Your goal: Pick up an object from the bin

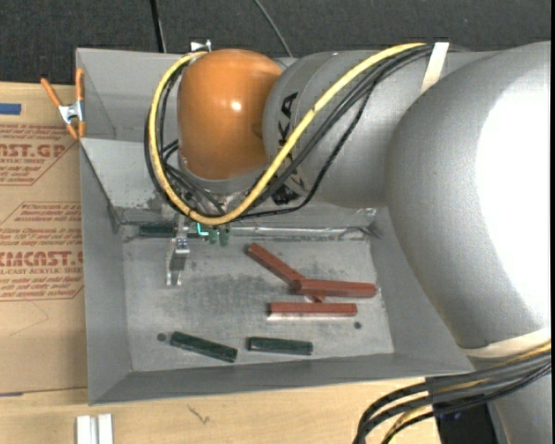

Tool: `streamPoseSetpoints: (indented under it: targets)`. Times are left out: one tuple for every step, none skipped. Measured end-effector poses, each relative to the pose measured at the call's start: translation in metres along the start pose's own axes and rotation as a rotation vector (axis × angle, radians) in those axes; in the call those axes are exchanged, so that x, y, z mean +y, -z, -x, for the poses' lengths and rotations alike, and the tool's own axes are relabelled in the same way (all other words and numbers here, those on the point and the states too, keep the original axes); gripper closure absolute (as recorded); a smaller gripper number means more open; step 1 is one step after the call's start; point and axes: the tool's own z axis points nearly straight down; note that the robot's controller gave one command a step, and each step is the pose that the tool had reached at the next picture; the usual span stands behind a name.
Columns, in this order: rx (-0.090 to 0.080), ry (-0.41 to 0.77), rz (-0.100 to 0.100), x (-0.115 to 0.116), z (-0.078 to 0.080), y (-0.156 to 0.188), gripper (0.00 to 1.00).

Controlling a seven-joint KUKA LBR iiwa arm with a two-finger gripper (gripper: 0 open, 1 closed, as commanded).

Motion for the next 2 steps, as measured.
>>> streamPoseSetpoints:
  targets:
    - [-0.008,-0.002,0.001,-0.001,0.002,0.005,0.0]
    - [-0.009,0.122,0.0,-0.009,-0.065,-0.059,0.0]
